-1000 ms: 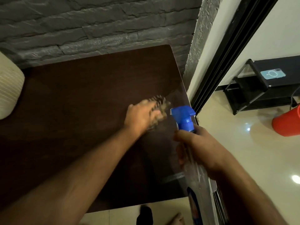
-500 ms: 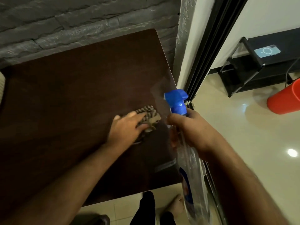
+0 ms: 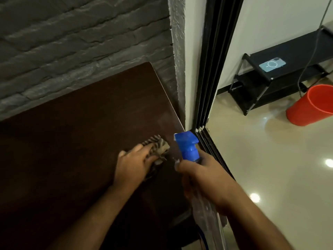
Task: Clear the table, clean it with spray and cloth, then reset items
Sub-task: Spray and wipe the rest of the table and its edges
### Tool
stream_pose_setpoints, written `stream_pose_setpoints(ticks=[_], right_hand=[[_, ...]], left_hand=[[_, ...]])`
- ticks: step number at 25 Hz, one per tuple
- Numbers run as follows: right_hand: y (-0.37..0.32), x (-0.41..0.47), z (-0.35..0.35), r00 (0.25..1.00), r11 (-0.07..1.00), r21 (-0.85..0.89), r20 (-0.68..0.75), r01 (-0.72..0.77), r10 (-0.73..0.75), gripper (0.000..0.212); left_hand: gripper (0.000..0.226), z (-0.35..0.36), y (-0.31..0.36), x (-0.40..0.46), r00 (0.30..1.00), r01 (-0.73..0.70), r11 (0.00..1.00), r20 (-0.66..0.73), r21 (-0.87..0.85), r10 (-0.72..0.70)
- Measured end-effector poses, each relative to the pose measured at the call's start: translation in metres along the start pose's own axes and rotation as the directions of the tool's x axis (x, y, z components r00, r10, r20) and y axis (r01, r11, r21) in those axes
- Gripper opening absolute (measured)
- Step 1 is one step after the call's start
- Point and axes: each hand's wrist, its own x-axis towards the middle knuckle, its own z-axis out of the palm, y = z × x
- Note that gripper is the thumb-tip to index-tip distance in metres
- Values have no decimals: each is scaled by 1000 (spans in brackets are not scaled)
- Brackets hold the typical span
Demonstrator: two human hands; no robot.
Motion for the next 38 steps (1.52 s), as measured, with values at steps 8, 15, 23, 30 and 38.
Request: stream_pose_setpoints(ticks=[8, 15, 23, 30, 38], right_hand=[[-7, 5, -13, 995, 994, -111, -95, 13, -24, 24], [-21, 23, -23, 998, 998, -25, -19, -53, 53, 31], [-24, 35, -13, 990, 987, -153, -139, -45, 23, 35], [-19, 25, -9, 987, 995, -82, -156, -49, 36, 37], [-3, -21, -17, 991, 998, -59, -130, -1, -6, 21]], left_hand=[[42, -2, 29, 138, 991, 131, 991, 28, 0, -131], [42, -16, -31, 102, 985, 174, 983, -22, 64, -173], [41, 0, 13, 234, 991, 75, 997, -110, 0, -74], [51, -3, 24, 73, 932, -333, 939, 120, -85, 342], [42, 9, 69, 111, 991, -95, 995, 93, -18, 97]])
